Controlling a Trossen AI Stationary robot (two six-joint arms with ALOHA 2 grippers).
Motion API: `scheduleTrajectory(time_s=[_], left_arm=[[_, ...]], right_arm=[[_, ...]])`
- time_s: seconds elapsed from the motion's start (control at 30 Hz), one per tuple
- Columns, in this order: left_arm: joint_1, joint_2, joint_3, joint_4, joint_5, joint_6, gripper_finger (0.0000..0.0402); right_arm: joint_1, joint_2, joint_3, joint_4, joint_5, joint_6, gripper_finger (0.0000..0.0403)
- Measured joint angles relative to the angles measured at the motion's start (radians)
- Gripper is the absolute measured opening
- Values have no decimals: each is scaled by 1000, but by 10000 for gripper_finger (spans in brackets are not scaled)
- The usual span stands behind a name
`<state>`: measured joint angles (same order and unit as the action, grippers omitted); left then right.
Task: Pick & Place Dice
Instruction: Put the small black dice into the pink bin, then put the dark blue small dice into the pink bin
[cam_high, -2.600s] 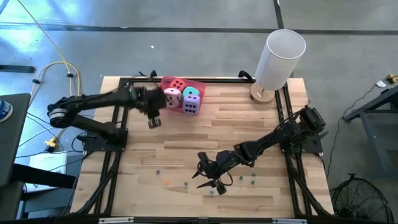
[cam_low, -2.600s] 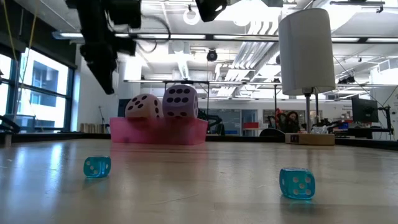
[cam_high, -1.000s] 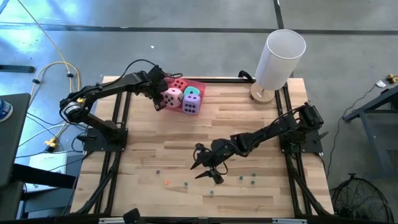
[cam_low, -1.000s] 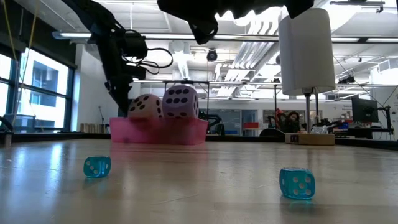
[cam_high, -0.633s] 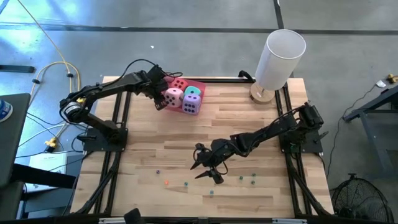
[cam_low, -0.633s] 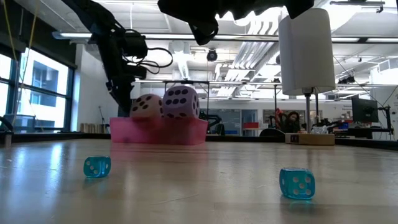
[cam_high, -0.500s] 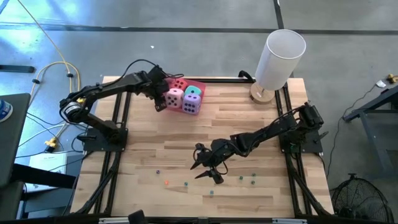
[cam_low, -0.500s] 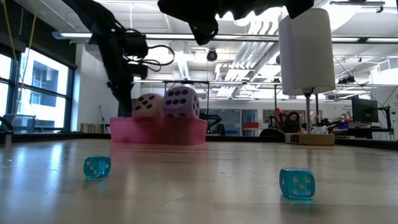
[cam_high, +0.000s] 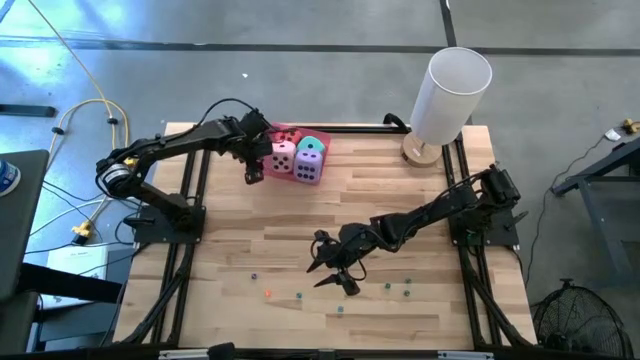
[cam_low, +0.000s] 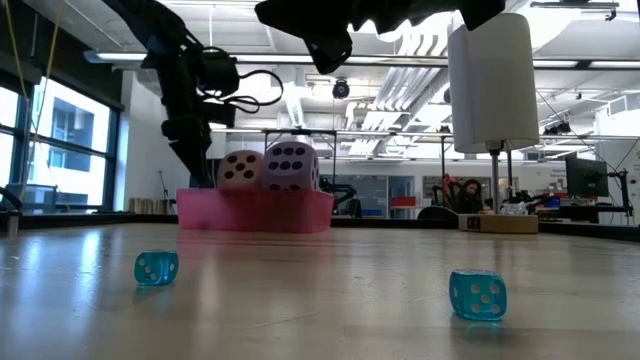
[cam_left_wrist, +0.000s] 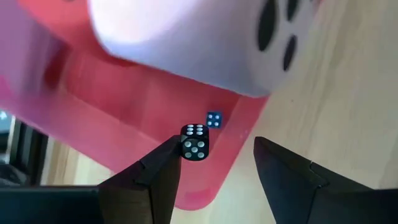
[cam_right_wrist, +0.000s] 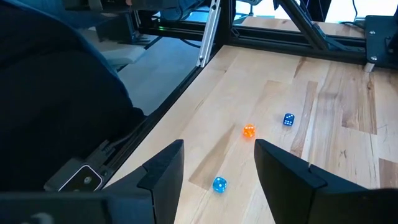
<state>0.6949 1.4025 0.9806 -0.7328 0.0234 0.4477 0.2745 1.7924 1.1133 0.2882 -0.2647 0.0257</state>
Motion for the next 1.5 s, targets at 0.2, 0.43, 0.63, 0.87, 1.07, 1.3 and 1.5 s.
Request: scheduleTrajectory(time_s=[0.2,0.43,0.63,0.87,1.07,1.3,1.5], left_arm=[[-28,0,0,30,27,61,193],[-38,0,0,119,24,53,193],[-34,0,0,118,8,29,193],[-51,-95,-1,107,-150,-10,193],[-149,-306,-1,22,-135,-82,193],[-394,-524,-73,-97,353,-243,193],[-690,-618,-349,72,485,-465,193]], right_arm=[[0,0,0,0,0,0,188],[0,0,0,-1,0,0,188],[0,0,0,-8,0,0,188],[0,0,0,-9,0,0,188],[0,0,0,-9,0,5,188],[19,0,0,-1,0,40,188],[73,0,0,17,47,60,188]])
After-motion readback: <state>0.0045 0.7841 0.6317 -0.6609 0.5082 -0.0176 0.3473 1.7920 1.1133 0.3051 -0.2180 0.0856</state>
